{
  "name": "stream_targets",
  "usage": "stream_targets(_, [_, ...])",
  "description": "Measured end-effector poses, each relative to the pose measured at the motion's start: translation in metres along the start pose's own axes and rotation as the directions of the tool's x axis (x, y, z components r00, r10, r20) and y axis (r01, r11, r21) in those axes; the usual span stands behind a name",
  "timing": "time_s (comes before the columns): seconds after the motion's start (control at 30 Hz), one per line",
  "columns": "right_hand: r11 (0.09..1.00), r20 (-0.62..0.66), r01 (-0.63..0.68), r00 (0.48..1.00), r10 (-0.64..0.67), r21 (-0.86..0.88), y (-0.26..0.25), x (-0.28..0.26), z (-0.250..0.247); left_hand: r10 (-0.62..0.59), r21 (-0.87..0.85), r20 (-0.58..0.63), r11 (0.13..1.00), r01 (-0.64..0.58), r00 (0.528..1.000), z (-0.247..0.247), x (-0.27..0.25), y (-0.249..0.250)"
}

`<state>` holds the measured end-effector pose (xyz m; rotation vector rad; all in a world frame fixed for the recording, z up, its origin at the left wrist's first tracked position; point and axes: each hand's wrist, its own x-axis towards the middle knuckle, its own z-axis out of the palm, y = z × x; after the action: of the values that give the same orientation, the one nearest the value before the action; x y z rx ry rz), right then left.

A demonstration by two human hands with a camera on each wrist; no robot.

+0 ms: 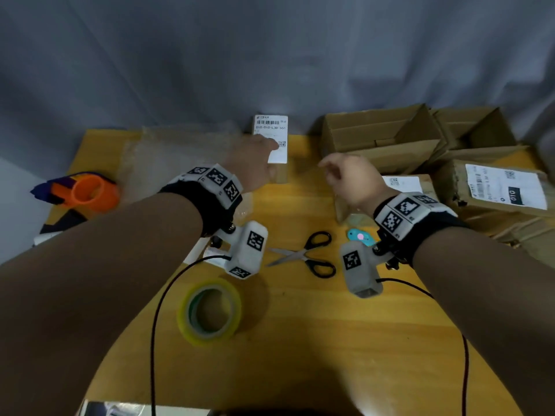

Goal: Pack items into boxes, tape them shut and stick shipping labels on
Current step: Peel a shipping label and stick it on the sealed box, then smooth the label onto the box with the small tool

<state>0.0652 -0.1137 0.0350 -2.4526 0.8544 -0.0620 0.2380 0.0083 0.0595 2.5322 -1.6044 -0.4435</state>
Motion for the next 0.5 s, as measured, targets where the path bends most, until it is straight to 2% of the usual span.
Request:
stream_targets(0.1, [0.998,-0.001,-0.04,0.999,0.04,0.054,0.009,-0.019,0.005,0.0,-0.025,0.02,1.0,0.0,1.0,0.014,-0.02,0.004])
stream_targets(0.2, [0.993,0.056,-0.096,0.994,0.092,0.065,0.021,-0.042,0.017,-0.002,-0.096,0.083,0.995,0.01,0.997,0.038,-0.039,0.009])
stream_targets(0.37, [0.987,0.184,-0.125,0.973,0.141,-0.095,0.042,-0.077,0.035,-0.046,-0.126,0.208,0.989,0.073,0.977,0.075,-0.062,0.024])
stream_targets(0.5, [0.958,0.223,-0.254,0.934,0.278,-0.13,0.06,-0.092,0.049,-0.032,-0.121,0.26,0.99,0.065,0.965,0.094,-0.077,0.038])
